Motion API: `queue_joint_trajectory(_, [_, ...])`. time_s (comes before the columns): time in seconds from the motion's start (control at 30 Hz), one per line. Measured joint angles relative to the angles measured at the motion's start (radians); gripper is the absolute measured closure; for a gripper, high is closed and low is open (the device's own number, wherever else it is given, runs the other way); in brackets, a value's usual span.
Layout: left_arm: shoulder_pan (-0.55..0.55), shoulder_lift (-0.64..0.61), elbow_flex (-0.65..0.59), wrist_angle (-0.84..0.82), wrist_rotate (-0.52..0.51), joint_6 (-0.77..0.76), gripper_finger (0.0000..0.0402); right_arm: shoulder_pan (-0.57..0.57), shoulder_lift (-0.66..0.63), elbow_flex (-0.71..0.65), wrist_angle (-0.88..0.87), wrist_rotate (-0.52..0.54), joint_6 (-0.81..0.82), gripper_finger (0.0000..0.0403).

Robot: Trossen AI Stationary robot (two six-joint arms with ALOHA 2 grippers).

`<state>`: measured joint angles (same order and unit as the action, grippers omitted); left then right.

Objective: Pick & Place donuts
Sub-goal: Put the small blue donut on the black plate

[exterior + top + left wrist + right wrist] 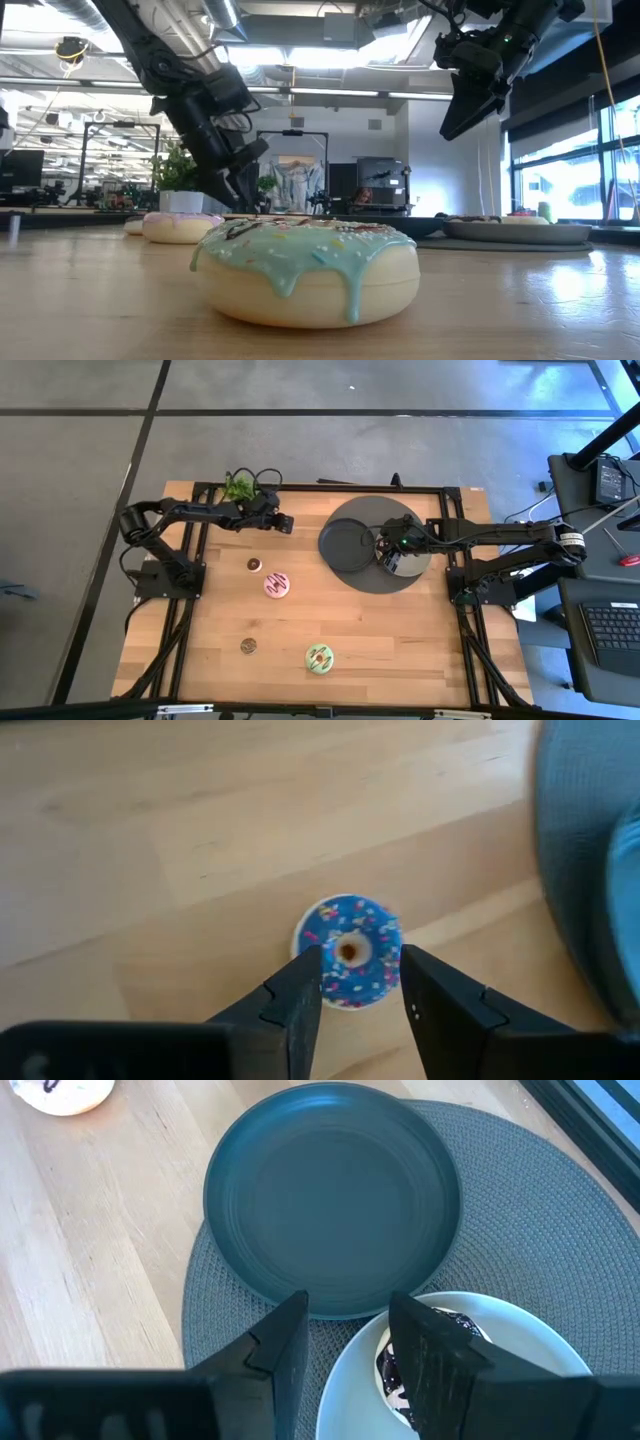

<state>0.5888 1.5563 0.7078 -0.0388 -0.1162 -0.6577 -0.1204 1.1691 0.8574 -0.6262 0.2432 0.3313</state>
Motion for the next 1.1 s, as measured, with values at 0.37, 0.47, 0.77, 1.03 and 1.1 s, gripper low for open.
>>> queue_joint_trajectory(0.37, [0.0,0.022,0.0,0.003,-0.025,-0.011,0.0287,0.0,0.0,0.0,0.0,0.0,-0.001,0.026])
queue_joint_trajectory(0.47, [-0.001,0.039,0.0,0.004,-0.028,-0.018,0.0289,0.0,0.0,0.0,0.0,0.0,-0.001,0.026])
queue_joint_trajectory(0.77, [-0.001,0.088,0.0,0.017,-0.024,-0.066,0.0294,0.0,0.0,0.0,0.0,0.0,-0.003,0.026])
queue_joint_trajectory(1.03, [0.003,0.088,0.0,0.016,-0.023,-0.065,0.0347,0.0,0.0,0.0,0.0,0.0,-0.003,0.026])
queue_joint_trajectory(1.1, [0.003,0.088,0.0,0.016,-0.023,-0.065,0.0367,0.0,0.0,0.0,0.0,0.0,-0.002,0.026])
